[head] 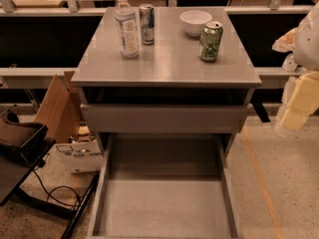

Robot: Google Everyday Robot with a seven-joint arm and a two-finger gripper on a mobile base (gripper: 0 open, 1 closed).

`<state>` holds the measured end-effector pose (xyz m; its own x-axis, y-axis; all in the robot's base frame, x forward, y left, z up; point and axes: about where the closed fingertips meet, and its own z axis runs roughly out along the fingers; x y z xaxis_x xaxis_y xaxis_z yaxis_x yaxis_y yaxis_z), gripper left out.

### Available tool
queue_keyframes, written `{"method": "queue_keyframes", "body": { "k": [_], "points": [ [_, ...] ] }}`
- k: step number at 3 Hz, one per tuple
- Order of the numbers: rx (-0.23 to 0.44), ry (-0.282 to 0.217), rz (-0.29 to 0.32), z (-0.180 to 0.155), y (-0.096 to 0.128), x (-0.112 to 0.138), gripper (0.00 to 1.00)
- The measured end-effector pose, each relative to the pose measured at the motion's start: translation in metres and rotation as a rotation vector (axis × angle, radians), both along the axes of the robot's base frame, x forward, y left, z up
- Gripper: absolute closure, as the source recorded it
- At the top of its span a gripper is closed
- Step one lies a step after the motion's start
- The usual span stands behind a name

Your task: Place blue plastic bottle into middle drawer

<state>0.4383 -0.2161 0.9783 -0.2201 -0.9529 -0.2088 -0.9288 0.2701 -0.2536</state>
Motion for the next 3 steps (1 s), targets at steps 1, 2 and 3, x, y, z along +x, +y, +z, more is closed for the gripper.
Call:
{"method": "queue_keyframes", "body": {
  "k": [1, 2, 3],
  "points": [
    [0.0, 0.0, 0.0, 0.0, 0.0, 0.0, 0.0],
    [0.083, -0.042, 0.023, -0.001, 0.01, 0.021, 0.0],
    [0.314, -0.134, 0.092, 0.0, 0.044, 0.078, 0.0]
  ]
}}
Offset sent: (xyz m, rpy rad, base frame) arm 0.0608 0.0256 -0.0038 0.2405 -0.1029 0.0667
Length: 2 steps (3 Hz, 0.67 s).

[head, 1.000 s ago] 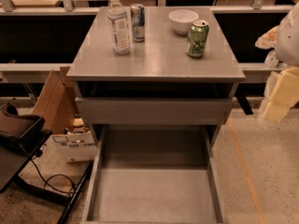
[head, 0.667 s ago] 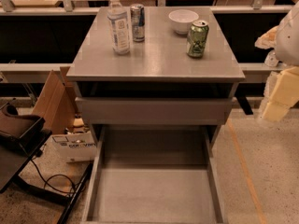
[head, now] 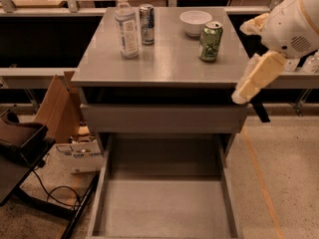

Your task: Place blue plastic bottle into middle drawer

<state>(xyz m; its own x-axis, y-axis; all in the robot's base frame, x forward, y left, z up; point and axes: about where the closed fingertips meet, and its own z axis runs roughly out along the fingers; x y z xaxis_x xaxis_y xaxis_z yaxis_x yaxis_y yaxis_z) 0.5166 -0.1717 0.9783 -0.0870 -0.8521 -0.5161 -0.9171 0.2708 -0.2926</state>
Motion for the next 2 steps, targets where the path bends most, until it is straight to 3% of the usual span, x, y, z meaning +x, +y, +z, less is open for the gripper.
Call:
{"method": "queue_keyframes", "body": {
  "k": [1, 2],
  "points": [
    [0.166, -0.079, 0.031, 0.006, 0.026, 0.039, 0.0],
    [0.324, -0.138, 0.025, 0.007, 0.052, 0.076, 0.0]
  ]
}}
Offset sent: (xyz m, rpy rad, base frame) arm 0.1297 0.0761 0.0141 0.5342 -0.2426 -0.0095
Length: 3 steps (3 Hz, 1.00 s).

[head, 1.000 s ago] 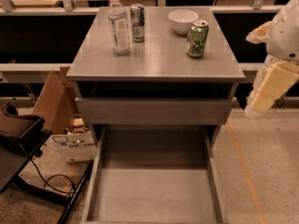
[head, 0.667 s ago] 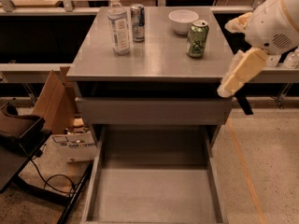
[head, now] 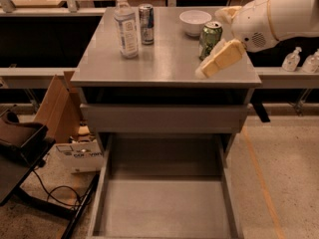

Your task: Place blue plastic bottle into middle drawer

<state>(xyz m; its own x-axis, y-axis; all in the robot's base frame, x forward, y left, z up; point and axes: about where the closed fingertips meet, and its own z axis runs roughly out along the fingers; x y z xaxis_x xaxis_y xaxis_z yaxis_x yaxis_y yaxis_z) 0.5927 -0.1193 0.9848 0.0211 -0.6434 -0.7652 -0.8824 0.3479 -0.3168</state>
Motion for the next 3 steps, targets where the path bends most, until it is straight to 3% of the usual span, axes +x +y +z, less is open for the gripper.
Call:
{"method": "queue_keyframes", "body": {
  "k": [1, 2, 3],
  "points": [
    [0.113, -0.014, -0.117, -0.006, 0.004, 0.033, 0.0],
    [0.115, -0.022, -0.12, -0.004, 0.004, 0.035, 0.0],
    [0.153, -0.039, -0.104, -0.01, 0.028, 0.062, 0.0]
  ]
}}
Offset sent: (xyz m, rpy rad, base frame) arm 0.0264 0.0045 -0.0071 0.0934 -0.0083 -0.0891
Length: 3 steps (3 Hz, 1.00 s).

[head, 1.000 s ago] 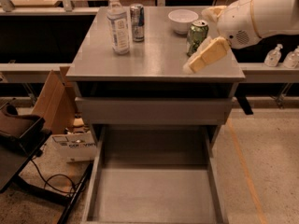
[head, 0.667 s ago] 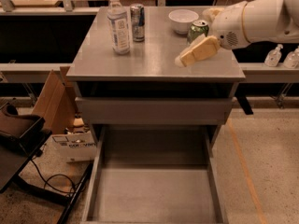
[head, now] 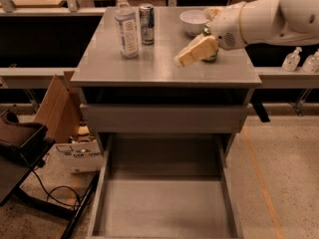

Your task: Place blue plastic bottle into middle drawer

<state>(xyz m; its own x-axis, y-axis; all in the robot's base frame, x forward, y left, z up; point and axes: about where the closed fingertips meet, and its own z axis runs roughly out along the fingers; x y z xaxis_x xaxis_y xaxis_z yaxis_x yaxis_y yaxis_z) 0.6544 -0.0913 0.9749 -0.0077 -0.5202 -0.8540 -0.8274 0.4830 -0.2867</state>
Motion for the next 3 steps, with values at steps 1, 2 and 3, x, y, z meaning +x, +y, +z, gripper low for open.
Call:
{"method": "queue_keyframes", "body": {
  "k": [1, 2, 3],
  "points": [
    [0.127, -0.013, 0.033, -0.015, 0.044, 0.062, 0.0],
    [0.217, -0.01, 0.057, -0.022, 0.075, 0.096, 0.0],
    [0.284, -0.009, 0.091, -0.022, 0.104, 0.111, 0.0]
  ]
}}
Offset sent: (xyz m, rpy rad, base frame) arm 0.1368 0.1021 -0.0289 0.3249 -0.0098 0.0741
